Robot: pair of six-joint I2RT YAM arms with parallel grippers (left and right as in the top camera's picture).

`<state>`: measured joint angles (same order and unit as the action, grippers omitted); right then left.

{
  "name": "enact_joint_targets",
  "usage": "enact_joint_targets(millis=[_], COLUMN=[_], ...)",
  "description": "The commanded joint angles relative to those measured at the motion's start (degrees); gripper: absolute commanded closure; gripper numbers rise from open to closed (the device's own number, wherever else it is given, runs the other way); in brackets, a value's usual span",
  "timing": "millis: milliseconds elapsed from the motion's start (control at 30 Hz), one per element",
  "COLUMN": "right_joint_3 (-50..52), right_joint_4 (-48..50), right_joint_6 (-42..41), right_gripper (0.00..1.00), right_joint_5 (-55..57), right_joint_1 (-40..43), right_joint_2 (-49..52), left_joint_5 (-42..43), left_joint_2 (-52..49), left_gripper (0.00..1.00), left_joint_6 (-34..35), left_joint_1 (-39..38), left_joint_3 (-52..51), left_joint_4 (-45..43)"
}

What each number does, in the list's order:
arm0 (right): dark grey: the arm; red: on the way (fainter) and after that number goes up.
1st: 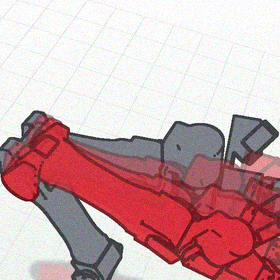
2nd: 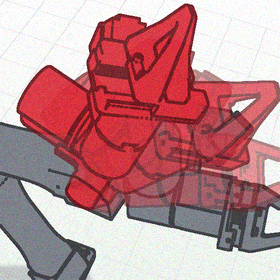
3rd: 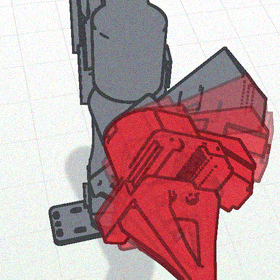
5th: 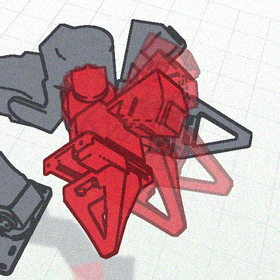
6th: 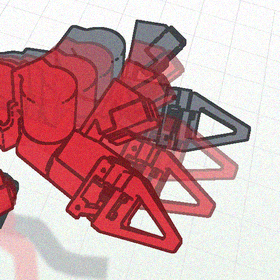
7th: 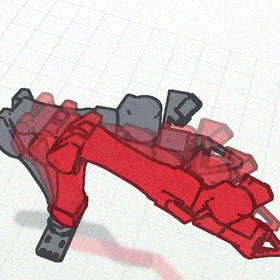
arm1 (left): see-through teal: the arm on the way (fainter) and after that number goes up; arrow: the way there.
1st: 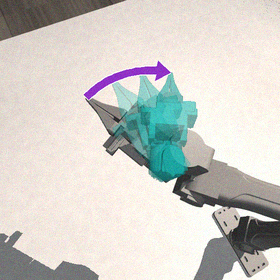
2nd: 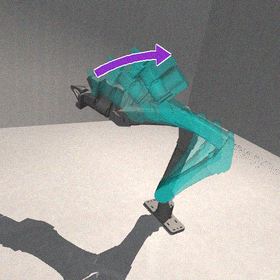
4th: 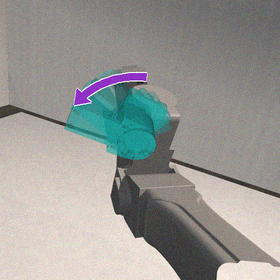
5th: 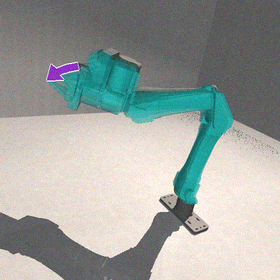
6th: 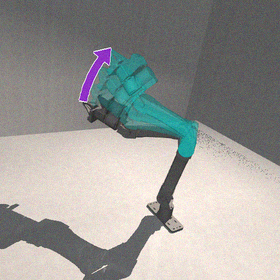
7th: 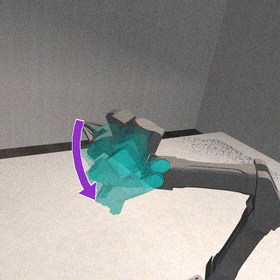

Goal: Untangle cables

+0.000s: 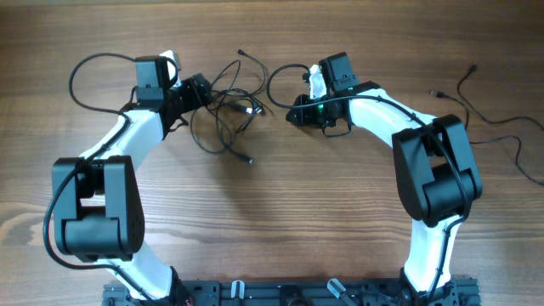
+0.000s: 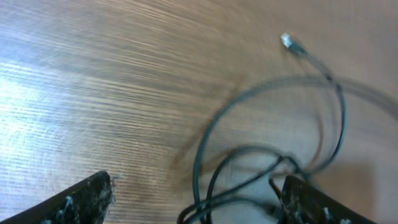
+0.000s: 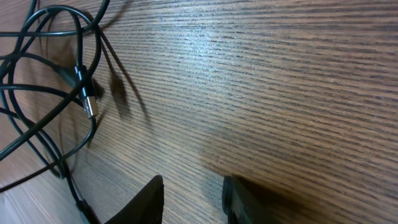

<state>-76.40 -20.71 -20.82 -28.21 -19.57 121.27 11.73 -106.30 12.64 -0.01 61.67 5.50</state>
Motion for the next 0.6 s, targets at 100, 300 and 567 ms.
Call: enact_joint_targets(millis=[100,300,567], right_joint_3=[1.09,1.11,1.11], right_joint_4=[-1.31,-1.57,-0.98], right_joint_6=[-0.2,-0.17,-0.24], right_gripper=[0.66,0.66,0.66], right_joint_5=[5.75,5.77,5.77], right_joint_1=[-0.46,-0.46,-0.46], right_joint_2=[1.97,1.97,1.97], left_joint_5=[11.61,19.74,19.3], left_joint_2=[0.22,0.66,-2.82], left_gripper=[0.05,0.08,0.3], left_joint_6=[-24.61,-26.64,-28.92], left_joint_1=[0.9,5.53,5.9], left_joint_3=[0.17,0.17,0.13], left_joint_4=[3.93,6.05,4.11])
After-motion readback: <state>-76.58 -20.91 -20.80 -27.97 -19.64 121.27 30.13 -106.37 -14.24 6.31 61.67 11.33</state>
